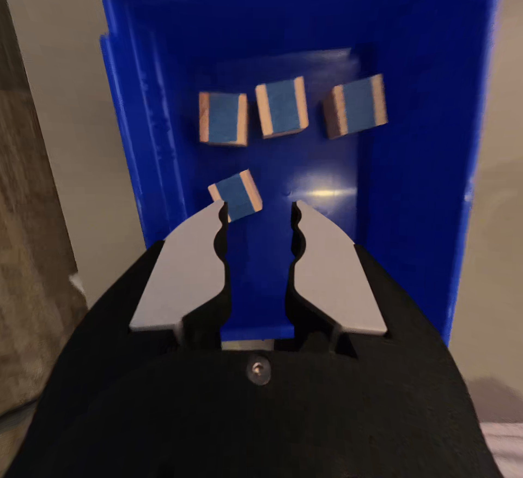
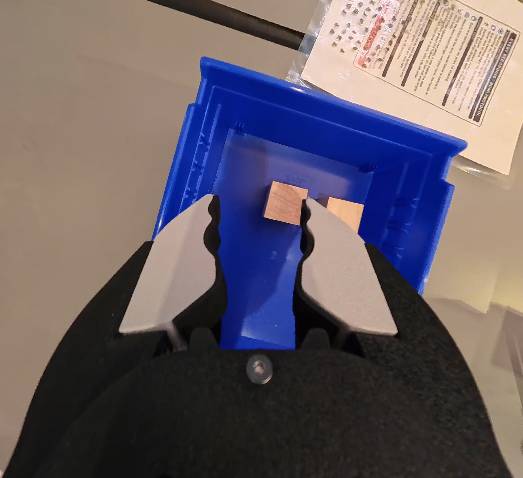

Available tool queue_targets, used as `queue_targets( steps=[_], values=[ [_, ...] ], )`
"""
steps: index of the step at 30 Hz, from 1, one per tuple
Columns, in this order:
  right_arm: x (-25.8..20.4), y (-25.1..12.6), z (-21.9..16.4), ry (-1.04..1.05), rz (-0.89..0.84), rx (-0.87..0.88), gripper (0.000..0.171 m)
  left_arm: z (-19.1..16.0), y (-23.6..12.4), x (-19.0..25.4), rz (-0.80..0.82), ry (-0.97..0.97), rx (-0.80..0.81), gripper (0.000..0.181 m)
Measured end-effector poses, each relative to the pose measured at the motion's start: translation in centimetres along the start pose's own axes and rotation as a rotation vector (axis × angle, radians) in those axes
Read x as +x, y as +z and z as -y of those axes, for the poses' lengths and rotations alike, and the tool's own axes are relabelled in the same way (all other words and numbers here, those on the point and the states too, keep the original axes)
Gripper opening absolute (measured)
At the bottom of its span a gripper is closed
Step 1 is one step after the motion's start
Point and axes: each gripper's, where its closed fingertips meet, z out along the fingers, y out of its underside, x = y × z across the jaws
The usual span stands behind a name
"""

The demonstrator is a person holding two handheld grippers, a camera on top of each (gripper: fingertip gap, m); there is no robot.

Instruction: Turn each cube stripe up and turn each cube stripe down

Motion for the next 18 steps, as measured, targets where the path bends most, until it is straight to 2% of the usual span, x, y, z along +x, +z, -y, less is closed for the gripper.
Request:
queue_targets(
  steps=[3,12,18],
  values=[
    [-0.4,0.2,0.2,-0.017,0.005,-0.003,0.055,-1.6,1.8,-0.7,0.051,-0.018,-0.127,0.049],
    [-1.0,0.5,0.0,-0.063,0.001,-0.029,0.054,-2.7,5.5,-2.3,0.15,-0.072,-0.271,0.062],
    [-1.2,0.8,-0.3,-0.083,-0.003,-0.05,0.054,-3.4,7.2,-2.6,0.149,-0.084,-0.336,0.052]
  ],
)
